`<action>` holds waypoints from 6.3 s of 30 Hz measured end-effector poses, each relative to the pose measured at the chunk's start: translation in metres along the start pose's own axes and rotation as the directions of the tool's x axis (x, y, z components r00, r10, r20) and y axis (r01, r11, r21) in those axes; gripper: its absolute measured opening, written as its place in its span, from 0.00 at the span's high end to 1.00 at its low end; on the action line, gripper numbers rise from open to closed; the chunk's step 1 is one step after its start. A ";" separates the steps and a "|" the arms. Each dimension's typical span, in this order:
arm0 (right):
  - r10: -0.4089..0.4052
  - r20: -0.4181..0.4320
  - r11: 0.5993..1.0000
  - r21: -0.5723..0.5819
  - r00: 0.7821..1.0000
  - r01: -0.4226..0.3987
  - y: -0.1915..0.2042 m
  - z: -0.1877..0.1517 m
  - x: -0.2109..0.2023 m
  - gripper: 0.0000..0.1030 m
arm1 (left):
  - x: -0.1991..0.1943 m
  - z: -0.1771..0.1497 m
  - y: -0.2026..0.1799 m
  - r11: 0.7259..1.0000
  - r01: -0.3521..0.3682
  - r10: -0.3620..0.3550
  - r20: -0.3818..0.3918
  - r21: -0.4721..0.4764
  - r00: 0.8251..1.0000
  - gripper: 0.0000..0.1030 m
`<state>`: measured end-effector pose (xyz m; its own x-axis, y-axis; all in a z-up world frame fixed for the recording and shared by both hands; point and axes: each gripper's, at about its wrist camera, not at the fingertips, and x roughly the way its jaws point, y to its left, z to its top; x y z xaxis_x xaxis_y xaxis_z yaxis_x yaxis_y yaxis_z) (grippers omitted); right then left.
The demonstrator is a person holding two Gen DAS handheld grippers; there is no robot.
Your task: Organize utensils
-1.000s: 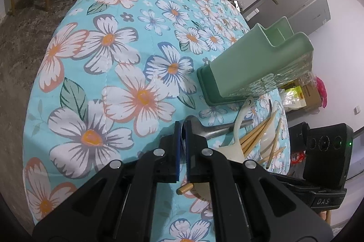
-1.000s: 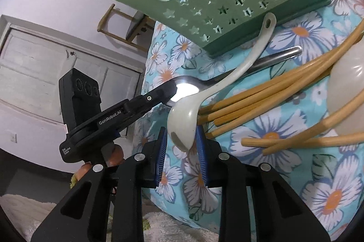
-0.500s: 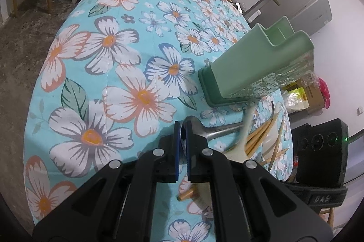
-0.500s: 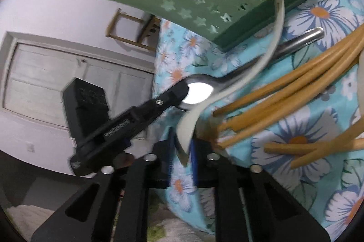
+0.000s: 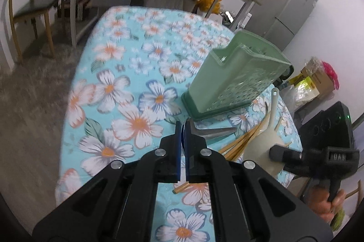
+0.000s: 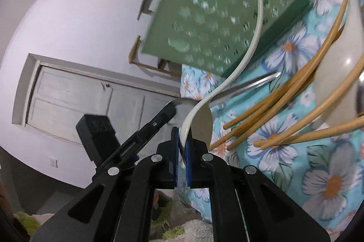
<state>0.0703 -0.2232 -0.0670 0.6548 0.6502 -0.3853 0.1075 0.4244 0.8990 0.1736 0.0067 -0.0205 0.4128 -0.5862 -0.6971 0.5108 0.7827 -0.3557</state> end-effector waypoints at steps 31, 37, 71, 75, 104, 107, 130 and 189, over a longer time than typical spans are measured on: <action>0.081 0.187 0.995 -0.066 0.979 -0.070 -0.001 -0.011 -0.094 0.95 | -0.082 0.088 -0.070 0.858 -0.319 0.225 0.263 0.403 0.938 0.98; 0.099 0.184 0.994 -0.062 0.978 -0.089 -0.002 -0.012 -0.096 0.95 | -0.048 0.099 -0.084 0.834 -0.292 0.223 0.197 0.469 0.955 0.98; 0.702 0.160 0.641 0.283 0.694 -0.714 0.027 0.038 -0.052 0.95 | -0.025 0.078 -0.042 0.976 -0.100 0.076 0.129 0.192 0.989 0.60; 0.699 0.218 0.591 0.361 0.681 -0.722 0.011 0.050 -0.048 0.95 | -0.024 0.078 -0.043 0.976 -0.100 0.076 0.128 0.194 0.989 0.57; 0.516 0.471 0.529 0.482 0.715 -0.699 -0.032 0.084 -0.079 0.49 | -0.025 0.053 -0.040 0.988 -0.047 0.029 0.124 0.147 0.992 0.37; 0.493 0.434 0.624 0.429 0.754 -0.654 -0.025 0.082 -0.095 0.49 | -0.025 0.047 -0.035 0.996 -0.018 0.007 0.128 0.086 0.992 0.34; -0.339 0.190 0.941 0.058 0.921 0.334 -0.047 -0.008 -0.150 0.49 | 0.005 -0.020 -0.051 0.990 0.142 -0.142 0.045 -0.017 0.989 0.08; -0.109 0.197 0.905 0.426 0.974 0.015 -0.128 -0.008 -0.128 0.58 | 0.108 -0.077 -0.139 0.835 -0.062 0.096 -0.033 0.546 0.995 0.08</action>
<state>-0.0336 -0.3560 -0.1344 0.7738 0.4629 -0.4324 0.4258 0.1252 0.8961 0.0895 -0.1495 -0.0943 0.4343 -0.5013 -0.7483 0.8130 0.5759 0.0861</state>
